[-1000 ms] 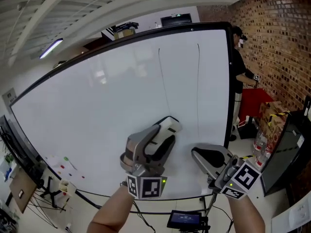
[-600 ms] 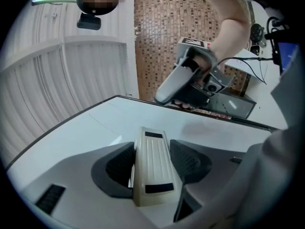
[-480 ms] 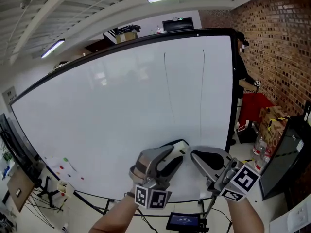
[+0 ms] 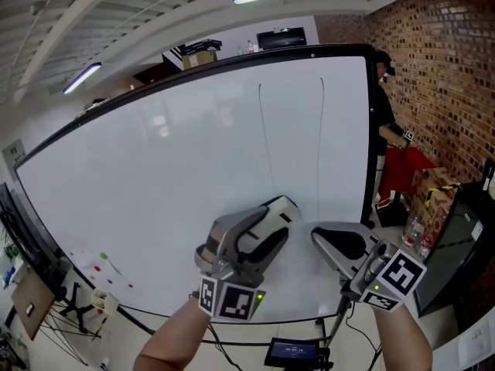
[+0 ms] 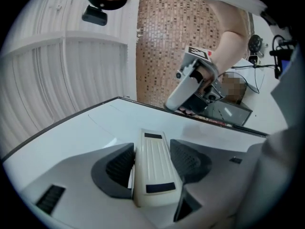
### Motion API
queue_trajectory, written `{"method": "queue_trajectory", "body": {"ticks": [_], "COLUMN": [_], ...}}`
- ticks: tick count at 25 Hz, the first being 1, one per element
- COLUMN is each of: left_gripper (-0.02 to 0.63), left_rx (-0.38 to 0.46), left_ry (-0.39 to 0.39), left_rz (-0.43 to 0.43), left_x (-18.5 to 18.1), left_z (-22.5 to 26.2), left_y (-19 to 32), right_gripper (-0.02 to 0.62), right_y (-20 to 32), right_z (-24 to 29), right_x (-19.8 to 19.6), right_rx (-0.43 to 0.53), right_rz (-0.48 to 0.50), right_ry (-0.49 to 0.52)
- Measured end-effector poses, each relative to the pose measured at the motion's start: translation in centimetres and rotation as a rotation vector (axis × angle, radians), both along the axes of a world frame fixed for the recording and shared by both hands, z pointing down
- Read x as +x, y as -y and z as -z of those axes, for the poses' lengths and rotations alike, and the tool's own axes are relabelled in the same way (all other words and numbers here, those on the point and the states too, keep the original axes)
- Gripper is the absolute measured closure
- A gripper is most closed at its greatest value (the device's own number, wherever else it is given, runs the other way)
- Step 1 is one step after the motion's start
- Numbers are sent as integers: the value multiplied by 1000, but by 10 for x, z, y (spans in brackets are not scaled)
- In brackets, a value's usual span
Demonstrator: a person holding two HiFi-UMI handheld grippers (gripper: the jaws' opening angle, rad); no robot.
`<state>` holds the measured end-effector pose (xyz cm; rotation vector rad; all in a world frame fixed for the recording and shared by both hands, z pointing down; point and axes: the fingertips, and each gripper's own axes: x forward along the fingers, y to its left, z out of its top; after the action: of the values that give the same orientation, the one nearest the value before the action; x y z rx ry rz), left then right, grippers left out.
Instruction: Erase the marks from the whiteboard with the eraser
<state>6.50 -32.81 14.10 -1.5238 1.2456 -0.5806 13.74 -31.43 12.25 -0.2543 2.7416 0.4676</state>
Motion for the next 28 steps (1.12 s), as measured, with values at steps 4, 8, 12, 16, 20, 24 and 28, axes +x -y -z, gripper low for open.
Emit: {"method": "queue_trajectory", "body": {"ticks": [4,8,12,16,20,24,28], "left_gripper": [336,336,336,337,337,337,336], "left_rx": [21,91,74,43,-22,-63,-64], "left_ry": [-86,-127,-129,-90,-55,-12,49], "left_rz": [-22,-30,-40,-15,-31,-31,-24], "left_x": [-3,-1,-2,-3,0,0,-3], "left_z": [43,78,86,71,39,12,10], "left_y": [1,-1,-4,-2,4,4,6], "right_gripper": [578,578,578,578,578,578,578], "right_y": [3,4,-4,-2,2,0,5], "right_z": [20,36,42,36,29,27,29], "right_x": [6,7,4,-3,-8,-9,-10], "right_rx": [-10,-24,-30,-43,-39,-29,-26], "right_rz": [6,3,25,39,41,41,25], "right_ry": [28,14,27,13,-7,-19,-22]}}
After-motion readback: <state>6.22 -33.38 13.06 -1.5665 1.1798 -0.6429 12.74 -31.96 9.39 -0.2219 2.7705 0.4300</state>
